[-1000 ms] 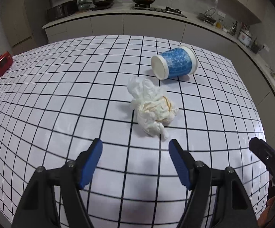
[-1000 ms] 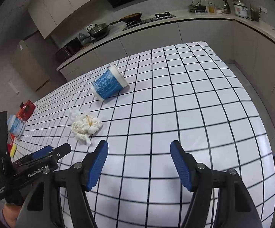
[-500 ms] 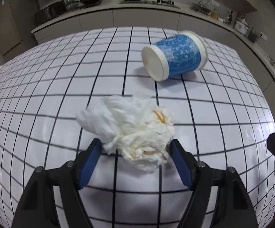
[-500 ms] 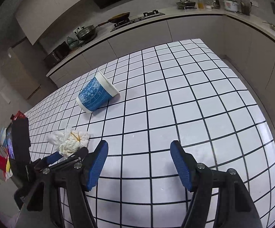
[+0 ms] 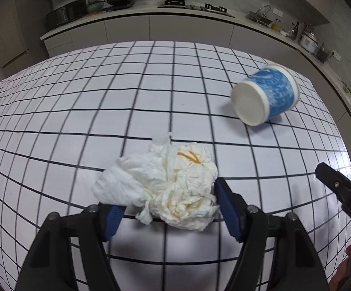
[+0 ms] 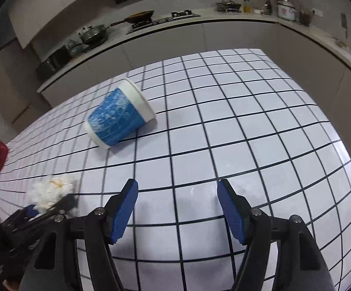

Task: Collect trash
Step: 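Grasp the white tissue with the left tool while the right tool grasps the blue-white cup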

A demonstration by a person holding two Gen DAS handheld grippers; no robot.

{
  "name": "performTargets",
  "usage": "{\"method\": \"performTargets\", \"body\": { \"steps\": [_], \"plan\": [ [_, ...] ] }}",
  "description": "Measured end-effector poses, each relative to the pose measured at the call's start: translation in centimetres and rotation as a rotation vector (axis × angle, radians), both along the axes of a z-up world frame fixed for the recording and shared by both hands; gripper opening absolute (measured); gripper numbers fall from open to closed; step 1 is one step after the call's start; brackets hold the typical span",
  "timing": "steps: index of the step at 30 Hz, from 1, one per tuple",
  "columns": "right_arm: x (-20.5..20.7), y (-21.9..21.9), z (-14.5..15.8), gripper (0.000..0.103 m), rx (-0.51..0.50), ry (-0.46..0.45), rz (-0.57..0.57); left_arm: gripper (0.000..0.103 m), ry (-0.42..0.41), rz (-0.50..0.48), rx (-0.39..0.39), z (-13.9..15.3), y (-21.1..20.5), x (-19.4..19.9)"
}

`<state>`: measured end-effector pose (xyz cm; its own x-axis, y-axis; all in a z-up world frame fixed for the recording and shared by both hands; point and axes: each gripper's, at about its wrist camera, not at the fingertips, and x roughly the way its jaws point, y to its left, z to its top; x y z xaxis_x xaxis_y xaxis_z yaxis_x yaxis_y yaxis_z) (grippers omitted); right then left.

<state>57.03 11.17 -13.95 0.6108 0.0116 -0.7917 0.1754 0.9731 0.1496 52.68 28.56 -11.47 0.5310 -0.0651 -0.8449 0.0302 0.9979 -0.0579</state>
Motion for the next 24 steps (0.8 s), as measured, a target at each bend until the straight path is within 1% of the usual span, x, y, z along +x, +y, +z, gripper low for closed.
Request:
{"method": "performTargets", "body": {
  "steps": [3,9,14,17,20,22,24],
  "plan": [
    [0.6,0.3,-0.2,0.07,-0.037,0.012,-0.04,0.071,-0.012,0.012,0.006,0.2,1.4,-0.3],
    [1.8,1.3,0.0,0.07,-0.046,0.019,-0.061,0.071,-0.02,0.033,0.003,0.3,4.0,-0.7],
    [2.7,2.1,0.4,0.07,-0.045,0.015,-0.08,0.071,-0.013,0.038,-0.009,-0.1,4.7,-0.5],
    [2.7,2.6,0.6,0.07,-0.053,0.014,-0.091,0.071,-0.002,0.03,-0.038,0.2,5.3,-0.4],
    [2.5,2.9,0.6,0.07,-0.051,0.018,-0.103,0.072,-0.02,0.013,-0.05,1.1,5.0,-0.4],
    [2.5,3.2,0.6,0.07,-0.055,0.023,-0.109,0.076,-0.033,0.001,-0.055,1.5,4.8,-0.5],
    [2.5,3.3,0.7,0.07,-0.041,0.024,-0.114,0.077,-0.03,-0.009,-0.056,1.6,4.5,-0.2]
  ]
}}
